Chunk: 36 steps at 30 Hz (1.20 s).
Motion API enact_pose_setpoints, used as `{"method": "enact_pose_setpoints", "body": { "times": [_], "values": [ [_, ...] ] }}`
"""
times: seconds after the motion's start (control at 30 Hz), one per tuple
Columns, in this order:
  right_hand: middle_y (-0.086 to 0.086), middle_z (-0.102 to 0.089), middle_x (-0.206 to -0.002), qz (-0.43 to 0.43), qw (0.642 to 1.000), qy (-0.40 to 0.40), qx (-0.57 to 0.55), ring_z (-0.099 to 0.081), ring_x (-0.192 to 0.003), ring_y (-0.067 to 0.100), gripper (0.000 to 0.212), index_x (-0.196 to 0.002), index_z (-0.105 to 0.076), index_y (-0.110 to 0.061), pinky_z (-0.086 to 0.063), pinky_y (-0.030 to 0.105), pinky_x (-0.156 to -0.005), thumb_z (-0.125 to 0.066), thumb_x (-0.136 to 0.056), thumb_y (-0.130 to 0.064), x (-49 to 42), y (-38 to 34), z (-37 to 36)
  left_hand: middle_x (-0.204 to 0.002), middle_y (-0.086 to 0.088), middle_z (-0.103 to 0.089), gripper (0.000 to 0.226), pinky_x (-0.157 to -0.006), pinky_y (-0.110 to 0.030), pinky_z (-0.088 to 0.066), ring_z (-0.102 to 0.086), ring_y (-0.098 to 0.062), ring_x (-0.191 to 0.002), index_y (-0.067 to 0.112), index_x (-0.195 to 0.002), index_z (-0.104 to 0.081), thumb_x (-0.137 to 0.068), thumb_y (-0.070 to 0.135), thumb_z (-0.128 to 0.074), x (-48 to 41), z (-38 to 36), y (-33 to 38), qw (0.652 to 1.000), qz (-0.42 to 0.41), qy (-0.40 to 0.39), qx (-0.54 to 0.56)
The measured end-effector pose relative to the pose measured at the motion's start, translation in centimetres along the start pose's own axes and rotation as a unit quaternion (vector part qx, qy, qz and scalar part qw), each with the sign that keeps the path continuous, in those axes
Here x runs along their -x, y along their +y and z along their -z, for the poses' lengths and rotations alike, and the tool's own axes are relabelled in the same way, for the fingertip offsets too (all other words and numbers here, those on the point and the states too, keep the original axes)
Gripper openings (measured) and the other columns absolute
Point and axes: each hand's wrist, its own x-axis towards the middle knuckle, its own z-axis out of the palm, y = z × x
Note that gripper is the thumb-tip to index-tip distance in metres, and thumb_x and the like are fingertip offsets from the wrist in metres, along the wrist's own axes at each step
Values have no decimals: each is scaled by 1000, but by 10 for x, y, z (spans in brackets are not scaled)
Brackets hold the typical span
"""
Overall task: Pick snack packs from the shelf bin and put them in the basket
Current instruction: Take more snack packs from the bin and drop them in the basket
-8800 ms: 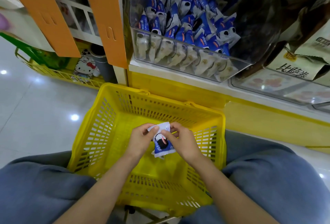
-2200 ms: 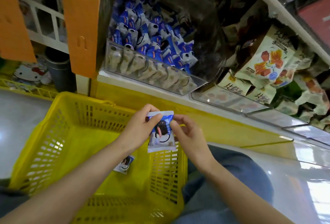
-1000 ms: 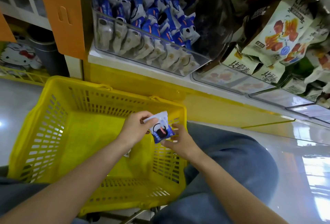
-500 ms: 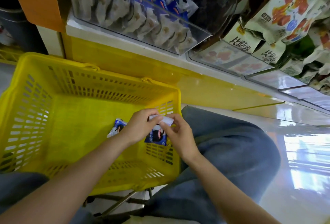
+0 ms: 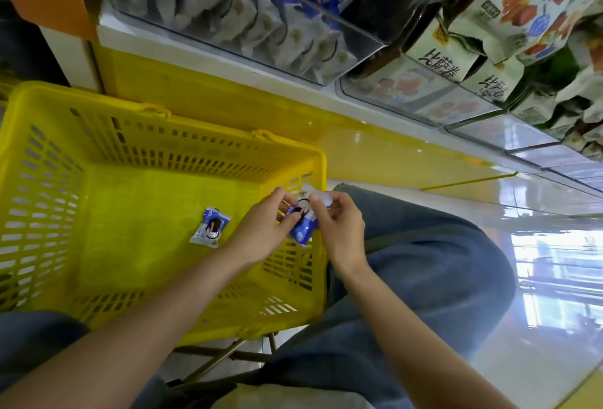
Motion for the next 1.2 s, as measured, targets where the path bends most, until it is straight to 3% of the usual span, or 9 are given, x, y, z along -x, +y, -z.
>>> {"method": "enact_pose_setpoints", "body": {
  "times": [0.13,0.27,0.47,0.57,0.7,0.8,1.0,1.07,1.2],
  "values": [
    [6,-64,-108,2,997,-67,-46,-61,-95,13,22,-112,-63,-9,-49,22,-81,-49,-95,-16,10,-1,-5,-92,-2,-58,15,-77,-31,-51,-60,-17,-84,20,-107,-45,-95,28,-47,1,-5,5,986,100,-42,130],
    [0,-56,-119,12,997,-72,-6,-55,-99,6,27,-116,-59,-16,-47,14,-78,-60,-89,-16,18,8,-5,-88,1,-59,13,-63,-12,-48,-58,-4,-74,19,-106,-45,-97,29,-41,4,-7,5,975,119,-60,177],
    [2,-64,-114,71,991,-71,90,-62,-99,11,30,-121,-57,-13,-53,28,-84,-57,-91,-18,23,12,-4,-107,-16,-57,15,-91,-50,-48,-57,-27,-97,11,-108,-40,-99,23,-38,4,-14,3,975,136,-47,169],
    [8,-67,-106,84,985,-78,126,-64,-90,16,30,-124,-55,-13,-53,29,-78,-47,-95,-15,23,14,-2,-109,-26,-56,19,-89,-56,-47,-57,-38,-103,8,-111,-38,-98,23,-39,5,-15,2,979,141,-40,142],
    [11,-67,-96,67,989,-72,111,-64,-82,20,30,-124,-53,-11,-53,36,-73,-44,-96,-11,23,14,-3,-91,-16,-59,16,-84,-54,-50,-61,-38,-95,15,-107,-35,-98,27,-41,4,-16,1,984,144,-39,93],
    [9,-66,-93,49,994,-71,71,-64,-78,18,29,-123,-53,-10,-53,26,-68,-45,-95,-7,21,14,-2,-104,-12,-59,19,-86,-49,-52,-62,-30,-97,17,-111,-37,-96,24,-47,4,-16,2,974,162,-50,150],
    [6,-58,-126,57,982,-159,81,-55,-113,13,39,-132,-45,-8,-40,8,-87,-44,-94,-2,22,15,4,-112,-10,-56,34,-70,-28,-55,-59,-19,-93,8,-126,-41,-93,9,-49,4,-14,6,968,160,-43,188],
    [2,-59,-120,47,983,-164,73,-57,-107,12,39,-133,-44,-9,-42,8,-84,-41,-95,-2,22,14,6,-109,-8,-57,30,-61,-21,-56,-61,-14,-85,10,-123,-42,-94,8,-48,4,-16,8,962,169,-44,211],
    [5,-64,-97,12,991,-132,15,-61,-86,16,30,-122,-46,-10,-49,20,-72,-37,-95,0,21,13,12,-102,-7,-65,26,-67,-28,-58,-65,-16,-80,18,-119,-48,-93,21,-52,2,-8,12,942,202,-116,243]
  ]
}}
